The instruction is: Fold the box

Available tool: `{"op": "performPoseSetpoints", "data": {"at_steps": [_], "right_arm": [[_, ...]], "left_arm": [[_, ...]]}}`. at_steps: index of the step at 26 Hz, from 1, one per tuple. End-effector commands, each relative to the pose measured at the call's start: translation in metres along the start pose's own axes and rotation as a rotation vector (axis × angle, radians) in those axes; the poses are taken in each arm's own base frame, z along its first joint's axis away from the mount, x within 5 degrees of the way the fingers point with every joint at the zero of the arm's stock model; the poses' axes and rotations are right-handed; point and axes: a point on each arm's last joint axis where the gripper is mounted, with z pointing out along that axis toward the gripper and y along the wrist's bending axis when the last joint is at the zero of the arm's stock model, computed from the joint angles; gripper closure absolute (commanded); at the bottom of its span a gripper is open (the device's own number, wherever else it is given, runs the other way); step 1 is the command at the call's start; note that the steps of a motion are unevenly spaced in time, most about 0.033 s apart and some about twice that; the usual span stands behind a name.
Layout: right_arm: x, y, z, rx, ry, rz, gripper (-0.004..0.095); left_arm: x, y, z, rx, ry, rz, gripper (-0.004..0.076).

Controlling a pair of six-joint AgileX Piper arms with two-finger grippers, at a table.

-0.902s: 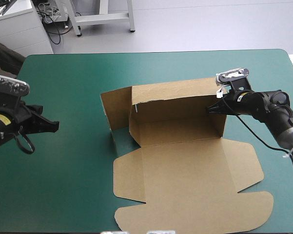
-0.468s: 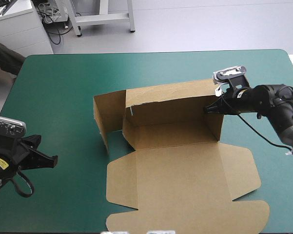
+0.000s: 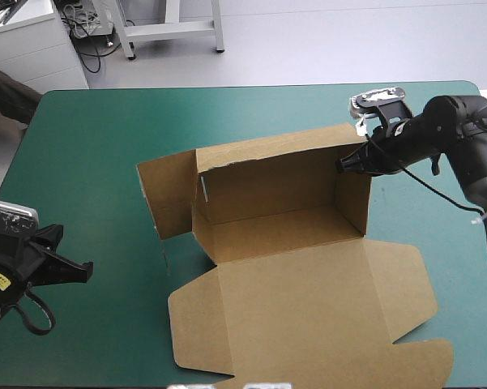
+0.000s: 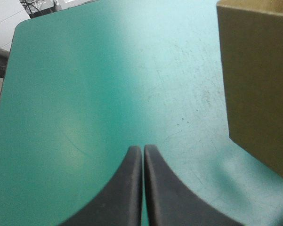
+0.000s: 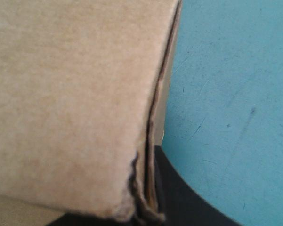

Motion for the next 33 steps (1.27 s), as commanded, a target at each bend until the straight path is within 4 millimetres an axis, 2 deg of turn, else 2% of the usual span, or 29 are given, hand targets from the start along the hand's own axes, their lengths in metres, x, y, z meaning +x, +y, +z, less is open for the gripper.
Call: {"op": "performPoseSetpoints", "data": {"at_steps": [1,13,20,23,25,26,28,29,33], "right_arm": [[-0.005,0.001,-0.001,-0.023,0.012,0.04,0.0926],[-0.012,-0.017,0.084,-0.053,0.204,0.092,0.0926],[-0.039,-0.029,0.12,-0.054,0.201,0.063,0.0912],[-0.048,-0.031,0.125,-0.05,0.182,0.058,0.08],[-0.055,-0.031,0.12,-0.042,0.151,0.042,0.0527],[-0.059,-0.031,0.115,-0.035,0.127,0.036,0.0341],[-0.064,-0.031,0.109,-0.029,0.105,0.037,0.0172],[-0.064,-0.03,0.106,-0.03,0.098,0.036,0.0135],[-0.066,-0.026,0.083,-0.018,0.052,0.059,0.0143]], "left_arm": [[-0.012,0.002,-0.005,-0.021,-0.097,-0.01,0.073],[-0.012,0.002,-0.004,-0.02,-0.095,-0.01,0.0733],[-0.012,0.002,-0.004,-0.018,-0.094,-0.012,0.0733],[-0.012,0.002,-0.004,-0.017,-0.088,-0.012,0.0733],[-0.012,0.002,-0.004,-0.017,-0.088,-0.012,0.0733],[-0.012,0.002,-0.004,-0.017,-0.088,-0.012,0.0733],[-0.012,0.002,-0.004,-0.017,-0.088,-0.012,0.0733],[-0.012,0.002,-0.004,-0.017,-0.088,-0.012,0.0733],[-0.012,0.002,-0.004,-0.017,-0.088,-0.012,0.0733]]}}
